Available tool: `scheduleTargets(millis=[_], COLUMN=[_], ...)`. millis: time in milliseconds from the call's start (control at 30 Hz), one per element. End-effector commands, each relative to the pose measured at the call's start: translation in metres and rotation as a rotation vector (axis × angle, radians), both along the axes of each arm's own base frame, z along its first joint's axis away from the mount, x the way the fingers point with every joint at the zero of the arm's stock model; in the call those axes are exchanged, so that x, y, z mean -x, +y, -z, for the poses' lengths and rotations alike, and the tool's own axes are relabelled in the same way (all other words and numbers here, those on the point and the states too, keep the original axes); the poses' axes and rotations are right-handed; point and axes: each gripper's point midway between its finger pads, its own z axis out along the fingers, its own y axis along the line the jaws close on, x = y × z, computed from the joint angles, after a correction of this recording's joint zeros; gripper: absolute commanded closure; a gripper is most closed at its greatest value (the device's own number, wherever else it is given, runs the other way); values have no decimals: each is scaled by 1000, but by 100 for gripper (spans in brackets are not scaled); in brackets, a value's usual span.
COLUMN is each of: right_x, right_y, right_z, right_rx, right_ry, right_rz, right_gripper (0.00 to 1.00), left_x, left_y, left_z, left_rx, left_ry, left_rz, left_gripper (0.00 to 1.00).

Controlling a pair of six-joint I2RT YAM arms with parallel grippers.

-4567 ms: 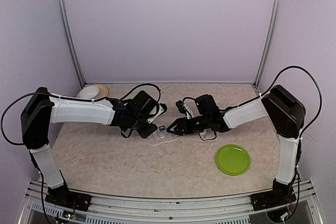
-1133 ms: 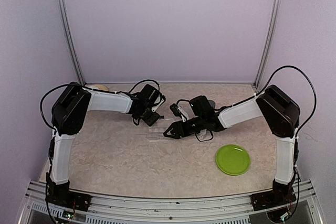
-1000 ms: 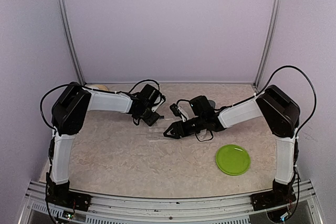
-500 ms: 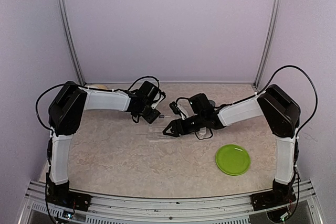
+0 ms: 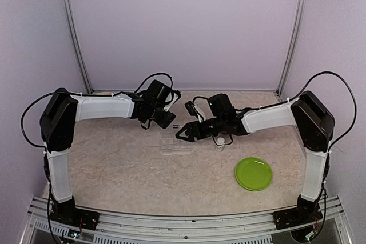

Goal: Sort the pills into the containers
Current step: Pick up the pill bottle from the center of the board.

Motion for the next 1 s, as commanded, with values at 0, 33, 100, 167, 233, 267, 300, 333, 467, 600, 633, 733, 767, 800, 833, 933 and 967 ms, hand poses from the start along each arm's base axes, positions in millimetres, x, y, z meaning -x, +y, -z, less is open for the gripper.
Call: scheduleTargets(millis=[0, 33, 100, 167, 233, 267, 300, 333, 467, 600, 633, 733, 767, 800, 833, 933, 967], right_x=[8, 9, 11, 12, 12, 11, 11, 10, 13, 16, 18, 16, 14, 12, 10, 5, 4], right_y=[-8, -15, -26, -41, -57, -68, -78, -88, -124, -155, -160, -184, -192, -200, -206, -220, -225], right_z=[-38, -41, -45, -50, -55, -57, -58, -62, -78, -85, -84, -83, -82, -80, -78, -72, -69], right_rx=[-17, -8, 10, 23, 37, 52, 63, 70, 87, 125, 132, 166, 174, 177, 172, 141, 140], right_ry=[-90, -105, -132, -159, -191, -208, -223, -245, -355, -415, -422, -430, -424, -412, -396, -347, -335], right_rz=[7, 19, 49, 89, 146, 190, 229, 268, 378, 481, 493, 592, 626, 652, 669, 713, 729], right_gripper=[23, 21, 17, 10, 1, 0, 0, 0, 0, 0, 0, 0, 0, 0, 0, 0, 0], left_x=[10, 13, 18, 24, 30, 33, 36, 38, 46, 57, 58, 59, 60, 62, 64, 67, 65], left_y=[-5, -6, -7, -9, -13, -16, -19, -22, -38, -59, -63, -74, -79, -85, -92, -110, -115], left_z=[-39, -43, -52, -60, -69, -73, -76, -79, -92, -102, -104, -111, -113, -114, -115, -120, -124], left_rx=[70, 80, 93, 105, 124, 136, 144, 153, 190, 206, 224, 316, 341, 358, 371, 419, 435], left_ry=[-72, -82, -101, -118, -137, -146, -153, -160, -219, -274, -279, -268, -254, -236, -218, -193, -196], left_rz=[-1, 2, 5, 12, 25, 34, 43, 50, 75, 112, 115, 106, 114, 134, 164, 230, 234], left_gripper=[27, 26, 24, 23, 20, 19, 17, 16, 15, 4, 1, 1, 1, 1, 1, 1, 1])
